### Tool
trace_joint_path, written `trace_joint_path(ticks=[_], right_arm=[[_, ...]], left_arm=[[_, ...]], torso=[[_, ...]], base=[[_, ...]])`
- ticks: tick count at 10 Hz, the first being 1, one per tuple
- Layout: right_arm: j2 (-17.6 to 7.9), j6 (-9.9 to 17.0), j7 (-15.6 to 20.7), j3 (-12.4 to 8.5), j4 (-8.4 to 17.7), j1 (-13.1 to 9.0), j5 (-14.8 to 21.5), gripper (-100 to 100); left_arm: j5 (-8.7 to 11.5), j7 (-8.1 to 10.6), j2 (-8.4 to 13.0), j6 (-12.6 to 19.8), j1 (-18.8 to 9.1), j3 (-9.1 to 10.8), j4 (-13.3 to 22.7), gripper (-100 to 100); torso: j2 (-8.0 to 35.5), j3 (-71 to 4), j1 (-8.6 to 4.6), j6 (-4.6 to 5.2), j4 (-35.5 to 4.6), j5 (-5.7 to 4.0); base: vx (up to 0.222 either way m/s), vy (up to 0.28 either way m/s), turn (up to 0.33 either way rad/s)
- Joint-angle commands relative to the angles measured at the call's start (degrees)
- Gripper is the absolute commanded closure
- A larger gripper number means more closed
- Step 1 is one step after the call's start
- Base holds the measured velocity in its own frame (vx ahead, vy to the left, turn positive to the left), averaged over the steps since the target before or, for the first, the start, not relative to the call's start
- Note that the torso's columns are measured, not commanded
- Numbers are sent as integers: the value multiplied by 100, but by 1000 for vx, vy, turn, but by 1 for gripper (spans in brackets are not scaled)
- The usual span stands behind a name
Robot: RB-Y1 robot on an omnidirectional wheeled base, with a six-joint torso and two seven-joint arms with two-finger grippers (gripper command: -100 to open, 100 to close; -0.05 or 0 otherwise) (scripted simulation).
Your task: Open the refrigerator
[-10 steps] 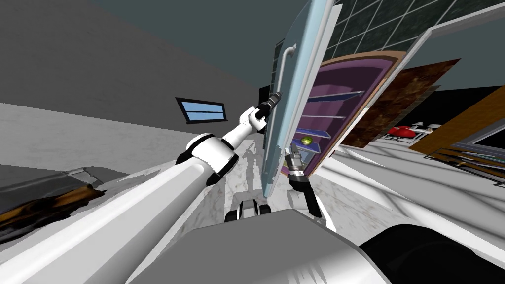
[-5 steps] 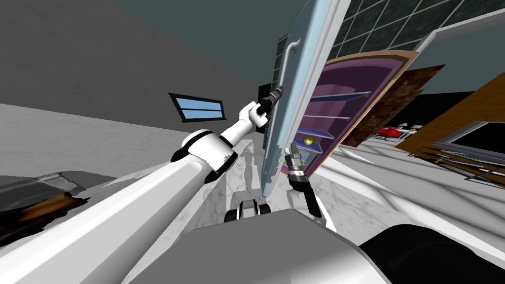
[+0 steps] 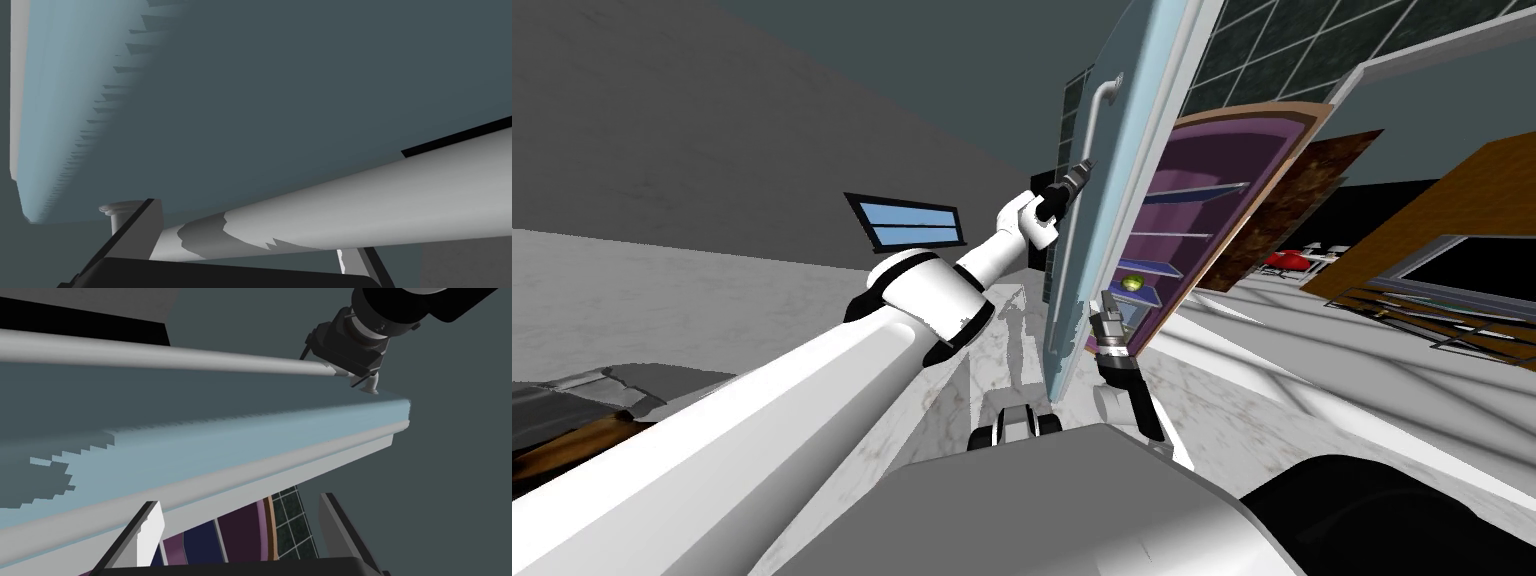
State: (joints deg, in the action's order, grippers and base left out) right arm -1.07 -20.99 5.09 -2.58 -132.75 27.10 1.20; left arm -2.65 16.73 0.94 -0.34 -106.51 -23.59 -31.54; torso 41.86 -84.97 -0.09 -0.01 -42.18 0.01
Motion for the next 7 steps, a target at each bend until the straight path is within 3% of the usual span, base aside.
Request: trace_joint_path(ticks=[1,2,7], right_arm=[[0,0,0,0,0,0,0,0],[0,0,0,0,0,0,0,0],[0,0,0,0,0,0,0,0]], left_arm=[[30,46,45,75,-54,-46,-27,-100],[32,54,46,88,-64,-53,-35,0],[25,43,48,71,-80,-56,-50,0]], torso=[[2,3,5,0,0,1],[9,10,-1,0,3,-2],[24,26,-3,3,-1,-7]], base=[[3,16,-11],[-5,6,5],[-1,1,1]])
